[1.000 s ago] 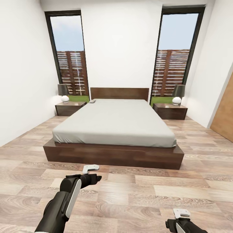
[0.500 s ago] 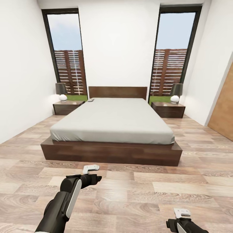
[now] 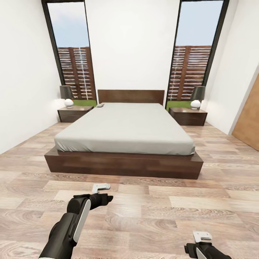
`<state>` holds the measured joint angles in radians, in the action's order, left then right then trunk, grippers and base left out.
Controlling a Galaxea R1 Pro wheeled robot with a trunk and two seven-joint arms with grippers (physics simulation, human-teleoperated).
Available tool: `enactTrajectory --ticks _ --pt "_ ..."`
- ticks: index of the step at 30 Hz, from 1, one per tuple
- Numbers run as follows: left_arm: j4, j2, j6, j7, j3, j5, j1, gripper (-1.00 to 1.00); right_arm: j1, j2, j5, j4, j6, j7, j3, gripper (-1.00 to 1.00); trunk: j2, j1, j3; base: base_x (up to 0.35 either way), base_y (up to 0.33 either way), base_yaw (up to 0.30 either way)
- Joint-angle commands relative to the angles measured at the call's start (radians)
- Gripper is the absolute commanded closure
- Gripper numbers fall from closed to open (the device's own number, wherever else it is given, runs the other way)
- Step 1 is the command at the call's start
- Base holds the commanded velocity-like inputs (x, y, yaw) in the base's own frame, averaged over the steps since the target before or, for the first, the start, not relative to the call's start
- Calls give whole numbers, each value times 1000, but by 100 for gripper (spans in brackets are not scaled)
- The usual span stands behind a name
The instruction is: In the bedroom, move the book from the bed onto either nightstand, and place the two sandals side by side next to the bed.
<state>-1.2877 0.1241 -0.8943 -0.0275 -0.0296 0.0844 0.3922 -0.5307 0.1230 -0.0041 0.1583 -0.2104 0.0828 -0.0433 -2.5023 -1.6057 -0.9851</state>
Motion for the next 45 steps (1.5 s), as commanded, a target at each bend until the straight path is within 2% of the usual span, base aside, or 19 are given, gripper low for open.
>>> enactTrajectory --ticks 1,18,24,32,37,40,45 --pt "-1 0 -5 3 0 8 1 -100 0 0 -1 3 -5 1 -4 -100 -1 0 -5 0 0 0" --pt "17 1 -5 4 0 6 1 -100 0 6 -7 -3 -22 27 -10 -100 -5 -8 -71 0 0 0" --pt "18 0 -5 4 0 6 1 -100 0 7 -7 -5 -119 22 -5 -100 -6 -11 -94 0 0 0" --pt "18 -2 -5 8 2 6 1 -100 1 2 0 -23 -139 17 0 -100 -8 -14 -125 0 0 0" --pt "21 1 -5 12 2 6 1 -100 5 1 3 -25 -105 15 1 -100 -9 -16 -144 0 0 0" --pt "27 2 -5 12 1 6 1 -100 7 2 3 -45 -21 14 0 -100 -10 -18 -156 0 0 0" --pt "28 2 -5 12 1 6 1 -100 8 3 4 -88 73 14 1 -100 -11 -20 -175 0 0 0"
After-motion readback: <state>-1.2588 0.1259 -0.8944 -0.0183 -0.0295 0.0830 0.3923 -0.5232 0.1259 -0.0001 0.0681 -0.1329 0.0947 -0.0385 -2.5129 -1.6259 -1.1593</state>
